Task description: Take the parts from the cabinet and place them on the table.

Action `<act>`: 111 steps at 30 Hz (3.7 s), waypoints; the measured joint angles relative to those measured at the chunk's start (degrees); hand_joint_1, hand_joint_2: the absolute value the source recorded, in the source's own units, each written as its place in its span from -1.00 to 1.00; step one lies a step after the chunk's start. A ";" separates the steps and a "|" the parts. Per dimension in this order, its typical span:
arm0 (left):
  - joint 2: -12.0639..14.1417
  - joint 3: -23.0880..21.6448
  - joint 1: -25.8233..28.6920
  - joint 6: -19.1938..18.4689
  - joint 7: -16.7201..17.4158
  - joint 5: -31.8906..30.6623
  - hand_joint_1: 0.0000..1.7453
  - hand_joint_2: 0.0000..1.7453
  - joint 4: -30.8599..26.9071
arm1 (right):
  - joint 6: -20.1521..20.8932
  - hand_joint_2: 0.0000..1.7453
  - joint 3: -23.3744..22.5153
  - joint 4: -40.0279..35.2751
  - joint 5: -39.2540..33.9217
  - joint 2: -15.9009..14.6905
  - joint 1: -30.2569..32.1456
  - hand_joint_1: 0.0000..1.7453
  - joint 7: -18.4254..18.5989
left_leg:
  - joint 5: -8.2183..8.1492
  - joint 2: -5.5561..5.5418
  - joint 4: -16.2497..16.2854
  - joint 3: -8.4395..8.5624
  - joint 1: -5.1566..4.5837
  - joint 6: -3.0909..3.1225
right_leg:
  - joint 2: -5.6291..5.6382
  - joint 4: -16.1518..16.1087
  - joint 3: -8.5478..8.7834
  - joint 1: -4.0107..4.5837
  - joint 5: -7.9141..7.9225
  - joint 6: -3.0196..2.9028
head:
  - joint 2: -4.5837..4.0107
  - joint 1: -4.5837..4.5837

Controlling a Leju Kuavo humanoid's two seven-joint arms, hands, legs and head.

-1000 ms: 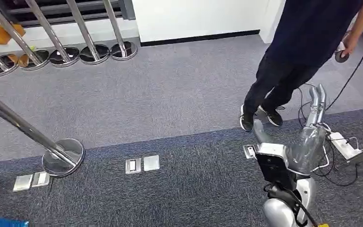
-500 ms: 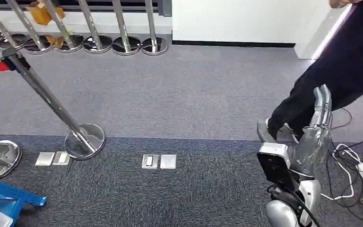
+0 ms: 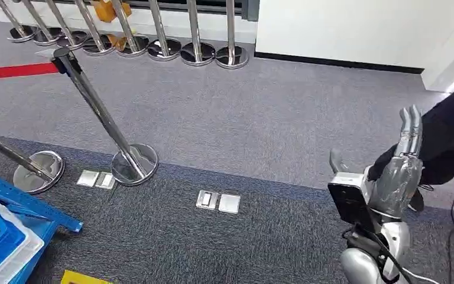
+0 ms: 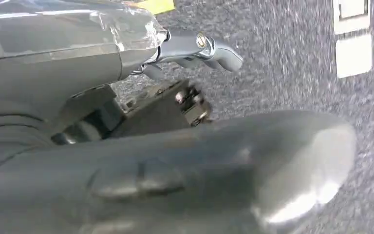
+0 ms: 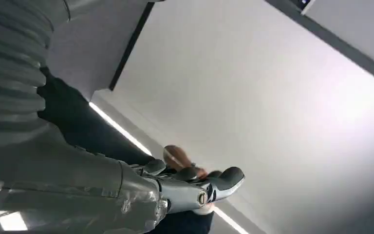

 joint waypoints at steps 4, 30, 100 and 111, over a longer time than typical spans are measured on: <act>0.00 0.00 0.28 0.20 0.00 0.05 -1.00 -1.00 0.00 | 0.00 1.00 -0.13 0.31 0.15 -0.70 -0.15 -1.00 0.53 | 5.75 1.04 -7.95 3.93 0.39 0.08 | -2.77 0.01 0.66 -0.02 -0.56 0.34 | 0.00 -0.37; 0.79 0.02 0.82 1.84 -0.61 0.77 -1.00 -1.00 -0.04 | 0.00 1.00 -0.57 0.79 1.00 -3.65 -0.29 -1.00 2.51 | 0.11 -0.07 -2.40 1.58 0.01 -0.18 | 0.39 -0.79 -0.05 -0.01 0.74 -0.04 | 0.00 0.22; 1.16 0.02 1.22 1.84 -0.66 3.72 -1.00 -1.00 -0.13 | 0.00 1.00 -26.75 40.54 -18.67 9.51 1.04 -1.00 -20.09 | 7.96 4.27 -18.05 9.42 0.27 -0.12 | -4.15 -2.13 2.42 0.30 -0.26 1.25 | 0.00 -0.55; 1.18 -0.02 1.05 1.84 0.11 3.70 -1.00 -1.00 -0.13 | 0.00 1.00 -31.69 63.02 -28.83 11.23 -1.84 -1.00 -24.70 | 7.82 -2.14 -18.50 9.87 0.14 2.15 | 1.26 12.34 -5.50 -0.05 -4.76 2.18 | 0.00 2.12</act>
